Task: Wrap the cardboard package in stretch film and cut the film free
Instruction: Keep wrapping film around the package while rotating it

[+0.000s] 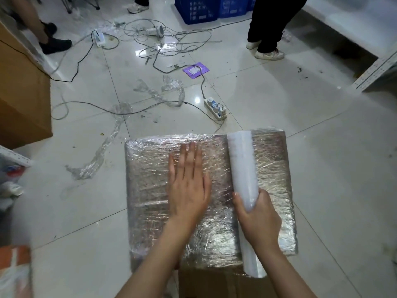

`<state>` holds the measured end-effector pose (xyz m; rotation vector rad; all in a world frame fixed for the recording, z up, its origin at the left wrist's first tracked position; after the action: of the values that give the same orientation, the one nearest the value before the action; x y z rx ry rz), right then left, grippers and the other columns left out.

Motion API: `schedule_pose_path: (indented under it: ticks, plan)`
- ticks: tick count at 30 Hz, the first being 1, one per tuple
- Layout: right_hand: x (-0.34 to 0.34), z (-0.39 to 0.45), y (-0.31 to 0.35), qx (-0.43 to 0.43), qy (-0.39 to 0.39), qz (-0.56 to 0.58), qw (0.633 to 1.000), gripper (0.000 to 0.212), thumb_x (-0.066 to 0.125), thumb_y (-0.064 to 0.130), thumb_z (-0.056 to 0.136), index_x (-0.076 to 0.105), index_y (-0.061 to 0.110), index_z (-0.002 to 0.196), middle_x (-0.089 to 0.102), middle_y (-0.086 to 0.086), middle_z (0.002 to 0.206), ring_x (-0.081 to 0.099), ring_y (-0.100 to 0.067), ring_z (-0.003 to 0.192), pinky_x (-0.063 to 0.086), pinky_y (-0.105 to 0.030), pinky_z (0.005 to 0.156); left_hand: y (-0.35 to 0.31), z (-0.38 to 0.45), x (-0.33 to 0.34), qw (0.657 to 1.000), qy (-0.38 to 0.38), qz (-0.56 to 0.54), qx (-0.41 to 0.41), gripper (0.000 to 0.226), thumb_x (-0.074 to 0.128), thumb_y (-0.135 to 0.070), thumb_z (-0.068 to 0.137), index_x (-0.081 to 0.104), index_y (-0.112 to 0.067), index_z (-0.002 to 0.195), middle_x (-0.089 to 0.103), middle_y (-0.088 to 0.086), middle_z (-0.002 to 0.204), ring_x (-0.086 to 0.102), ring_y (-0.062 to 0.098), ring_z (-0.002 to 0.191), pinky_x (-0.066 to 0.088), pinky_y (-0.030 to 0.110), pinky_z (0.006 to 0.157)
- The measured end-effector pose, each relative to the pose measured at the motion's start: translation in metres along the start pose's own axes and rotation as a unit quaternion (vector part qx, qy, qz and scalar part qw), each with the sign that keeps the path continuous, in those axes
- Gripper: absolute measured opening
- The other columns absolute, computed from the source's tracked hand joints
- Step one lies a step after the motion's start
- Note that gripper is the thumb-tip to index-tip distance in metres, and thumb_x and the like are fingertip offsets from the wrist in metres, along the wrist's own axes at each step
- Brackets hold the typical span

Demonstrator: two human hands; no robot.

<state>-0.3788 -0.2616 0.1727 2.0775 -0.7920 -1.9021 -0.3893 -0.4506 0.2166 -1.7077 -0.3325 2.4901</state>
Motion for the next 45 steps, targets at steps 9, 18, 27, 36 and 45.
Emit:
schedule_pose_path:
  ticks: [9,18,27,36,45]
  plan:
    - [0.003,0.014,0.009,0.006,-0.022,-0.026,0.999,0.054,0.051,0.061,0.083,0.048,0.01,0.097,0.053,-0.004,0.085,0.057,-0.03,0.08,0.035,-0.034,0.064,0.011,-0.034,0.063,0.997,0.073,0.011,-0.001,0.059,0.004,-0.041,0.101,0.003,-0.008,0.151,-0.001,0.007,0.161,0.009,0.021,0.147,0.002,0.045,0.118]
    - [0.0,0.003,0.005,0.007,-0.039,-0.018,0.999,0.048,0.053,0.059,0.083,0.044,0.012,0.09,0.052,-0.005,0.081,0.052,-0.028,0.071,0.039,-0.036,0.063,0.006,-0.046,0.061,0.996,0.086,0.021,0.01,0.061,0.013,-0.037,0.099,0.006,-0.007,0.151,0.007,0.01,0.161,0.004,0.024,0.148,0.003,0.047,0.119]
    - [0.0,-0.012,-0.001,-0.006,0.002,0.015,1.0,0.052,0.063,0.054,0.076,0.05,0.014,0.108,0.055,0.0,0.093,0.057,-0.024,0.083,0.046,-0.036,0.07,0.001,-0.057,0.051,0.998,0.053,0.033,0.018,0.06,0.016,-0.036,0.1,0.006,-0.007,0.151,0.004,0.007,0.16,0.005,0.023,0.148,0.004,0.047,0.119]
    - [-0.014,-0.016,0.018,-0.083,0.129,0.113,0.982,0.059,0.076,0.044,0.071,0.033,0.02,0.103,0.052,0.004,0.095,0.057,-0.016,0.082,0.053,-0.036,0.067,0.001,-0.057,0.046,0.997,0.059,0.054,0.007,0.06,0.013,-0.036,0.101,0.02,-0.004,0.15,0.012,0.009,0.16,0.004,0.021,0.148,0.006,0.046,0.119]
    - [-0.005,-0.009,-0.016,0.002,0.175,0.179,0.968,0.083,0.082,0.043,0.066,0.029,0.017,0.124,0.048,0.002,0.109,0.055,-0.019,0.094,0.047,-0.031,0.074,-0.002,-0.068,0.041,0.997,0.043,0.07,0.007,0.059,0.018,-0.038,0.1,0.02,-0.007,0.15,0.016,0.009,0.159,0.01,0.022,0.147,0.008,0.046,0.119]
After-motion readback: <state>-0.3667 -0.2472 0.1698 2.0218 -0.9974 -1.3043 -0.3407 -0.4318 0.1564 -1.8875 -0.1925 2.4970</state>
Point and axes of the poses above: each hand's wrist, its own z-axis towards the middle knuckle, its own x-axis out of the palm, y = z × x, the point moved 10 cm from there along z, towards the middle knuckle
